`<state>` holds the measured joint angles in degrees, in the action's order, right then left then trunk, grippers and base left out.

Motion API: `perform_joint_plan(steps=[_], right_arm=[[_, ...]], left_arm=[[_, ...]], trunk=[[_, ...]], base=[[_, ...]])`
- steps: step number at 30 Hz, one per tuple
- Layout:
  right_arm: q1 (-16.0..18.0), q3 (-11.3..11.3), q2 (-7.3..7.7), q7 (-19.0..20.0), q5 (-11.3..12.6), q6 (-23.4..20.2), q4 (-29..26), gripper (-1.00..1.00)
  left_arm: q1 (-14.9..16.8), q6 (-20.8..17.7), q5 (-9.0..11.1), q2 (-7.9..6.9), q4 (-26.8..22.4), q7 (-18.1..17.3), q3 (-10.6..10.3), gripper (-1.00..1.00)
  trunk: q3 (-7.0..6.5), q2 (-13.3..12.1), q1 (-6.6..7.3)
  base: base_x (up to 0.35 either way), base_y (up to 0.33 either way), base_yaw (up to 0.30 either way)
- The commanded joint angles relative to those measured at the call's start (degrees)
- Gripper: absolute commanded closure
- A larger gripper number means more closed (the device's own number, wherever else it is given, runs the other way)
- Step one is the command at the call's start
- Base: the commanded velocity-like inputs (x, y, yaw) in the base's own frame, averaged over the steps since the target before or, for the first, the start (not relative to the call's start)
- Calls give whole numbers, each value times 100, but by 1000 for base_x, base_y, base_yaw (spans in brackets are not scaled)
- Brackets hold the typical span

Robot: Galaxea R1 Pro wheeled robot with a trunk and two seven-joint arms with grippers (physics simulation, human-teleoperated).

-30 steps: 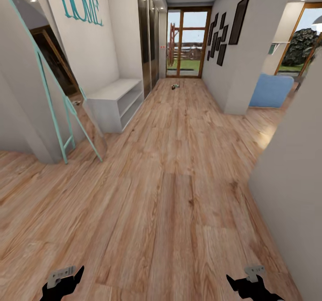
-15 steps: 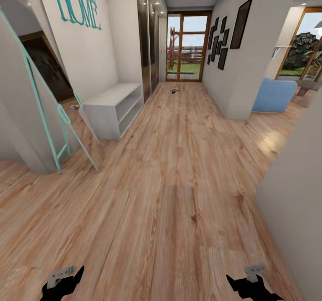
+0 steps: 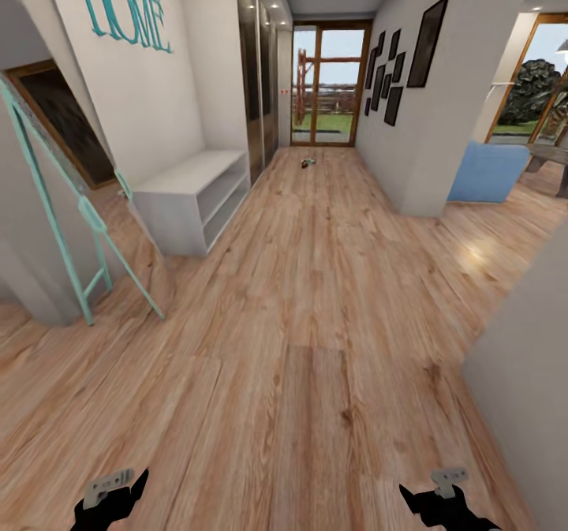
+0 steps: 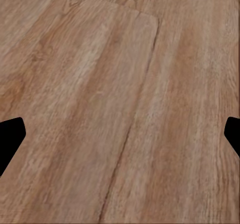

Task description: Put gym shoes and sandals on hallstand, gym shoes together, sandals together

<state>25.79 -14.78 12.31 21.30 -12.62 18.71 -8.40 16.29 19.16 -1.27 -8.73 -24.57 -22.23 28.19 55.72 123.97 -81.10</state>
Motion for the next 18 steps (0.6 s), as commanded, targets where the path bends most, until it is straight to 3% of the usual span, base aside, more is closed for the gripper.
perform_joint_plan(steps=[1, 18], right_arm=[[5, -49, -1, 24, -53, 19, 5, -100], [5, -48, -2, 24, -55, 19, 5, -100]], left_arm=[[5, 9, -14, 3, 5, -53, 47, -100], [5, 10, -14, 3, 5, -53, 47, -100]], trunk=[[3, 2, -3], [-30, 2, -3]], base=[[338, 0, -160], [338, 0, -241]])
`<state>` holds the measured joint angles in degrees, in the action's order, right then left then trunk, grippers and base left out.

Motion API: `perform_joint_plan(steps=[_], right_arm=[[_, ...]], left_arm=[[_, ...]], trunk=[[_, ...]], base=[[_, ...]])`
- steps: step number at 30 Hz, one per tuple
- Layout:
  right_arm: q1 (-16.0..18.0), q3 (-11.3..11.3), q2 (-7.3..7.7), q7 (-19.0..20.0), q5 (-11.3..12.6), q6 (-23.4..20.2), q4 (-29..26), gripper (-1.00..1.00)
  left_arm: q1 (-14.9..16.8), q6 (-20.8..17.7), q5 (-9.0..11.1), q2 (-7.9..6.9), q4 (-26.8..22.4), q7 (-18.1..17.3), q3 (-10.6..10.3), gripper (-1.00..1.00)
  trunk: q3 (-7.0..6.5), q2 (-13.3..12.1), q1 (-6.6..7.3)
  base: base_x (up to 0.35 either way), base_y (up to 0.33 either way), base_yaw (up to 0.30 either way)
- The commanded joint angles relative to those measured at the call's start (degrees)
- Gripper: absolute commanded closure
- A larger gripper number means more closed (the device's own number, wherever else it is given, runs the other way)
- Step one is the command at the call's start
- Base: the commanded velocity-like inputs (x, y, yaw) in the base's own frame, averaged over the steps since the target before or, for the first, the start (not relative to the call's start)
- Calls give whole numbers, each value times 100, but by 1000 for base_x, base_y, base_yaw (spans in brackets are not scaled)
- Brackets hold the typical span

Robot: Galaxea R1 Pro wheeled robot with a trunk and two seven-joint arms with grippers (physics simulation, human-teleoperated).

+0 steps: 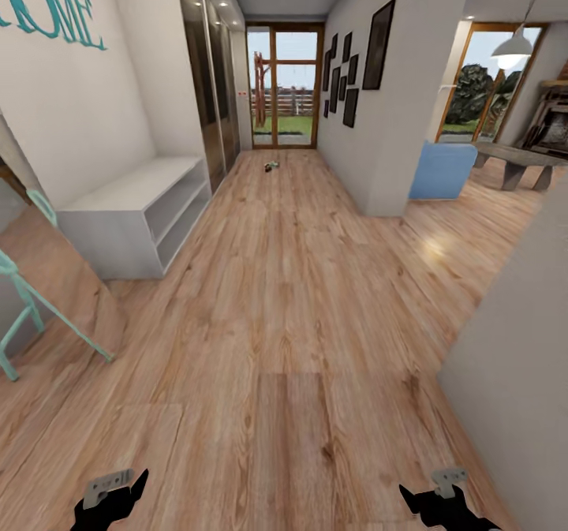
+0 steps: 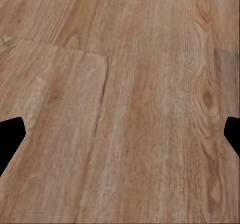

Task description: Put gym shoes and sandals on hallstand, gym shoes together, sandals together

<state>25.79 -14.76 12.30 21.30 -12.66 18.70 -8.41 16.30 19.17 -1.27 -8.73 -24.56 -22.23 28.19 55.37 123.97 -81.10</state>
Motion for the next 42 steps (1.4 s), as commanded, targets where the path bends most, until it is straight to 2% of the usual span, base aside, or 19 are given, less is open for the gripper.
perform_joint_plan(steps=[1, 10, 42], right_arm=[[5, -50, -4, 23, -52, 19, 6, -100], [5, -46, -8, 23, -53, 19, 13, -100], [5, -46, -32, 23, -53, 20, 8, -100]], left_arm=[[5, 11, -14, 3, 4, -52, 47, -100], [5, 16, -14, 3, 4, -53, 47, -100], [4, 13, -14, 3, 4, -52, 51, -100]], trunk=[[4, 2, -3], [2, 2, -3], [2, 2, -3]], base=[[338, 0, -257], [338, 0, -172], [338, 0, -4]])
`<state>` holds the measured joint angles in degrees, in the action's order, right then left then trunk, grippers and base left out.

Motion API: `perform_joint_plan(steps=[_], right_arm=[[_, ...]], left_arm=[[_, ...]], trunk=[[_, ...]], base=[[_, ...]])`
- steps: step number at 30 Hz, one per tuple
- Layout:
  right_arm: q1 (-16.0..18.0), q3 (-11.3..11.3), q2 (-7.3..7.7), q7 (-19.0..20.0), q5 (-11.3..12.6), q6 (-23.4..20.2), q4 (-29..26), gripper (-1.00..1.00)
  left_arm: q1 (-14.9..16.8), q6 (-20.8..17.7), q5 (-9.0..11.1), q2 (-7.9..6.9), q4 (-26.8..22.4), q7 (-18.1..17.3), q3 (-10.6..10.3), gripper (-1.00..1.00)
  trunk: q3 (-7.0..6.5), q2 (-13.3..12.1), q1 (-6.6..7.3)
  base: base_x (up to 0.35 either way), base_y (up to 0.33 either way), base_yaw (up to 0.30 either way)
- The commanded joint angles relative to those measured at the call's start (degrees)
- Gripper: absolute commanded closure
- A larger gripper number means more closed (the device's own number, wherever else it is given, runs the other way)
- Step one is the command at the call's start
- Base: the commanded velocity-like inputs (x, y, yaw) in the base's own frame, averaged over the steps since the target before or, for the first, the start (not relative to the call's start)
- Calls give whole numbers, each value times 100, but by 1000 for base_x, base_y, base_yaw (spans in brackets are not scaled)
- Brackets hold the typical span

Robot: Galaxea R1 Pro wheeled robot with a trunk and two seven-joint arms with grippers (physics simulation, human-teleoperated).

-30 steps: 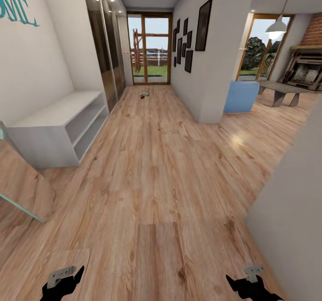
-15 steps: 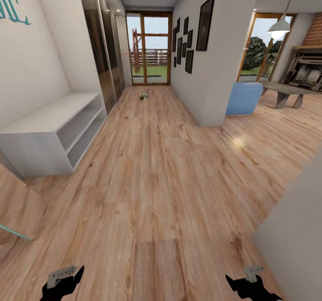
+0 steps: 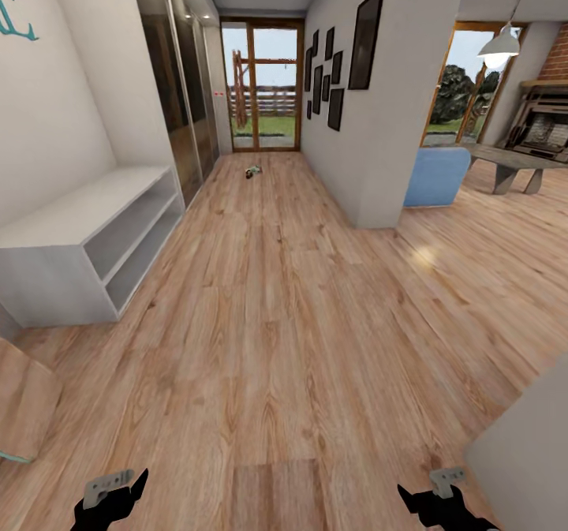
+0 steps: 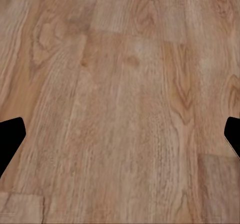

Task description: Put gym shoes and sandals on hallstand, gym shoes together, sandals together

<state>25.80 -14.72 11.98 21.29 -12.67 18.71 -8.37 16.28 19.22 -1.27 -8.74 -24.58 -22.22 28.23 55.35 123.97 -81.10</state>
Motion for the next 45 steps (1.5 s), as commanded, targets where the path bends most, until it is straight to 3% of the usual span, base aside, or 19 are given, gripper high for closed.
perform_joint_plan(steps=[1, 12, 19, 22, 34, 40, 45], right_arm=[[4, -50, -1, 24, -52, 19, 6, -100], [4, -52, -2, -146, -52, 33, 3, -100], [4, -49, -176, -1278, -52, 34, 6, -100], [4, -49, -225, -1410, -58, 35, 9, -100], [-2, -40, -243, -1408, -66, 38, 11, -100], [-3, -47, -196, -693, -61, 52, 5, -100], [-5, -48, -188, -499, -63, 54, 3, -100]], left_arm=[[6, 7, -14, 5, 6, -54, 48, -100], [6, 4, -14, 12, 11, -54, 51, -100], [6, 3, -14, 12, 19, -54, 51, -100], [7, 3, -14, 12, 22, -54, 51, -100], [5, 5, -14, 12, 82, -51, 51, -100], [6, 9, -14, 12, 86, -54, 51, -100], [6, 12, -14, 12, 85, -55, 53, -100]], trunk=[[5, 2, -3], [5, 2, -3], [5, 2, -3], [5, 2, -3], [5, 2, -3], [5, 2, -3], [5, 2, -3]], base=[[338, 0, 0], [338, 0, 0], [338, 0, 0], [338, 0, 0], [338, 0, 0], [338, 0, 0], [338, 0, 0]])
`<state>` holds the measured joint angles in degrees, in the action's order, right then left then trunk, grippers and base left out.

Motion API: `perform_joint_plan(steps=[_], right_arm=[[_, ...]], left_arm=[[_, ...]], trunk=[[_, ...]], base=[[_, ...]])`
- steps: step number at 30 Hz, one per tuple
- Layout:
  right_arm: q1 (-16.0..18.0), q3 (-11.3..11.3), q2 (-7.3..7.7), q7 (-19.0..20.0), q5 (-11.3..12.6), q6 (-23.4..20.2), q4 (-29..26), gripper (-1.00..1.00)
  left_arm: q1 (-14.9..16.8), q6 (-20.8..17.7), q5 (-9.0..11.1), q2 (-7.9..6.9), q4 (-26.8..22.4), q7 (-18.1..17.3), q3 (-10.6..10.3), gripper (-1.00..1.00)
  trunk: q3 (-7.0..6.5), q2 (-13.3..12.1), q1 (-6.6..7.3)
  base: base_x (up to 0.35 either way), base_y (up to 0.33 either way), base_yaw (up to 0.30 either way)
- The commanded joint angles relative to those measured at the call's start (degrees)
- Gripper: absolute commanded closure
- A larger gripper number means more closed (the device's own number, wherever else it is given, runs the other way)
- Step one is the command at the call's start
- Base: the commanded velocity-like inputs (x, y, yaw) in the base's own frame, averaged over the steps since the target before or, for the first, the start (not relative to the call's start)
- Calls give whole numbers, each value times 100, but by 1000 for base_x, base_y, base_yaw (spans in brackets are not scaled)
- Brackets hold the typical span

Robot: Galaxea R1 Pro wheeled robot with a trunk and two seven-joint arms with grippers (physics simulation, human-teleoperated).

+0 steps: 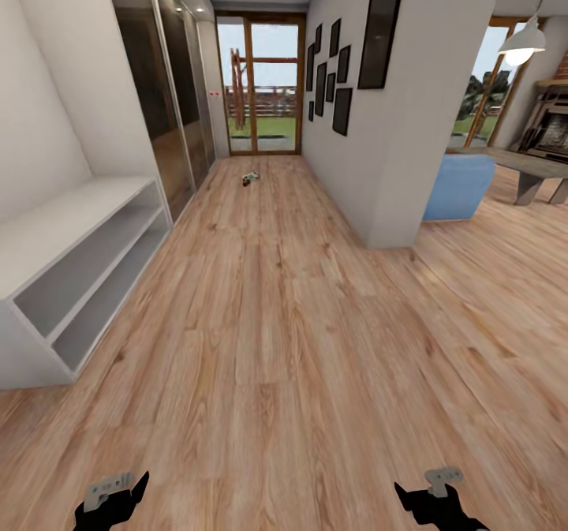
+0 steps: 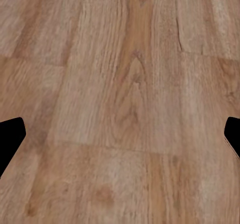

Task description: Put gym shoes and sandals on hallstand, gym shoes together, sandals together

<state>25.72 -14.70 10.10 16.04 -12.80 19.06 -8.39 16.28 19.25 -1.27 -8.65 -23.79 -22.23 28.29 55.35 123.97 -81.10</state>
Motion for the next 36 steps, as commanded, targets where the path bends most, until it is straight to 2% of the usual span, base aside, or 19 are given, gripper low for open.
perform_joint_plan(steps=[1, 36], right_arm=[[4, -50, 0, 34, -52, 19, 4, -100], [4, -42, -26, 37, -56, 18, 4, -100]], left_arm=[[6, 9, -14, 3, 6, -53, 48, -100], [6, 9, -14, 3, 6, -53, 54, -100]], trunk=[[5, 2, -3], [5, 2, -3]], base=[[338, 0, 0], [338, 0, 0]])
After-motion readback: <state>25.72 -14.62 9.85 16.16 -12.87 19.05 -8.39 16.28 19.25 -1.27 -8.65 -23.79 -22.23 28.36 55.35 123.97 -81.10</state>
